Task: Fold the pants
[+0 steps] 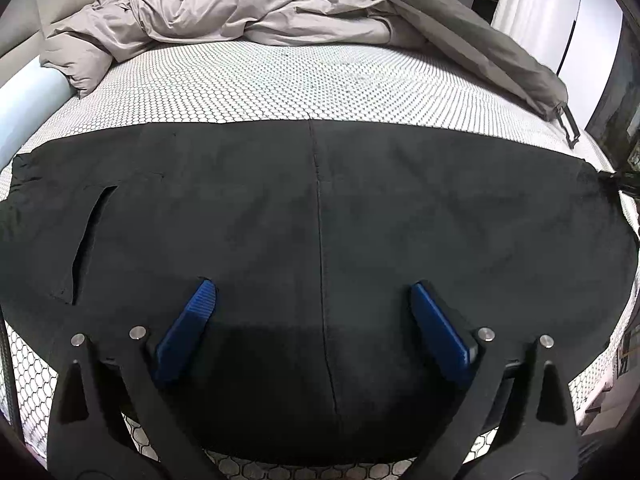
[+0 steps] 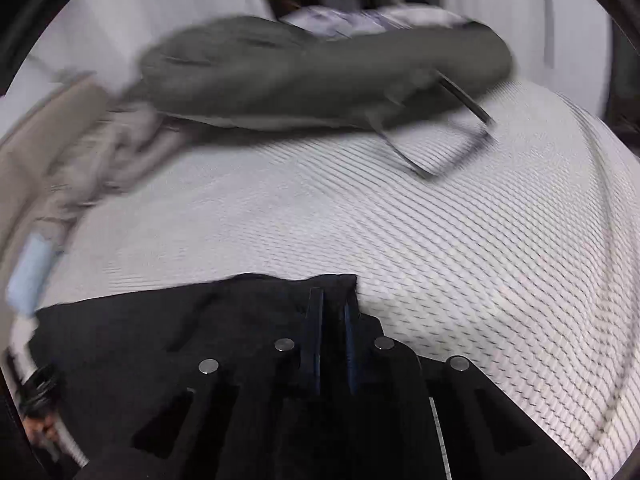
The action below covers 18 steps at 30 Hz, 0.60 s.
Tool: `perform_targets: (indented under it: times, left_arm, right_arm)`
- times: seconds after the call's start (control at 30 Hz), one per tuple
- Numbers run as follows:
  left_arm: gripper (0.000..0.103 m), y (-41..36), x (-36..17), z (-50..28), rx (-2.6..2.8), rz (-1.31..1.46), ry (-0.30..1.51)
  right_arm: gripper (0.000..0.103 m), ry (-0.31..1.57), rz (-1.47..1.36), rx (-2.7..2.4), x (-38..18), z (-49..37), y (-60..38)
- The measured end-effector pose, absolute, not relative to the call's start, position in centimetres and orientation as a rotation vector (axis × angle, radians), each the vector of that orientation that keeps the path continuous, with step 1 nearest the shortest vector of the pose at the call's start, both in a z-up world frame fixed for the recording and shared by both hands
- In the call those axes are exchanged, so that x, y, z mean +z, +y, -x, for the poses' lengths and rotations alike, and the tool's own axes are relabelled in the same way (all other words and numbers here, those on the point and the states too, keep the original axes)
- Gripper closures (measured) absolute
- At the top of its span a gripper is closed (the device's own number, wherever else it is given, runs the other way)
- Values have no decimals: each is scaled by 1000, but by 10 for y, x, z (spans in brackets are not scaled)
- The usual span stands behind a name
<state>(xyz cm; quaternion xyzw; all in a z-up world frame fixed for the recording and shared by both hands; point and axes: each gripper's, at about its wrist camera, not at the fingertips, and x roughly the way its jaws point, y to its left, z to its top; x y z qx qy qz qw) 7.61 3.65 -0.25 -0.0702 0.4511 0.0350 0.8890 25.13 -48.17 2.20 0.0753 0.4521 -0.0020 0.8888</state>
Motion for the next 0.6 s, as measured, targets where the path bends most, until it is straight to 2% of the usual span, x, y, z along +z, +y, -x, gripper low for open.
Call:
perform_targets:
  times: [0.1,0.17,0.2,0.27,0.33,0.4,0.47,0.6]
  left_arm:
    - [7,35,1,-77,106,157,935]
    - [8,35,12,-74,85,218,901]
    - [8,33,16,-73,61,233,889]
    - [8,19,27,-74,-8,224,863]
    - [8,1,32,-77,-66,197,857]
    - [8,-26,32,-81,-152,170,868]
    - [8,-57,28,-83,-237,136,888]
    - [8,-101,11,-83,-308,18,931]
  right_arm:
    - [84,1014,-76,-185,3,-259,-481]
    - [80,956,-152,-158,14,-236,-485]
    - [69,918,-194,-120,23,-223,-484]
    - [56,834,-193,-82,42,-182,-472]
    - [51,809,-173,-20,50,-149,-450]
    - [35,822,-189,42,48,-126,-424]
    - [28,834,-183,106,38,-115,-390]
    - [25,873,24,192,2,-110,-327]
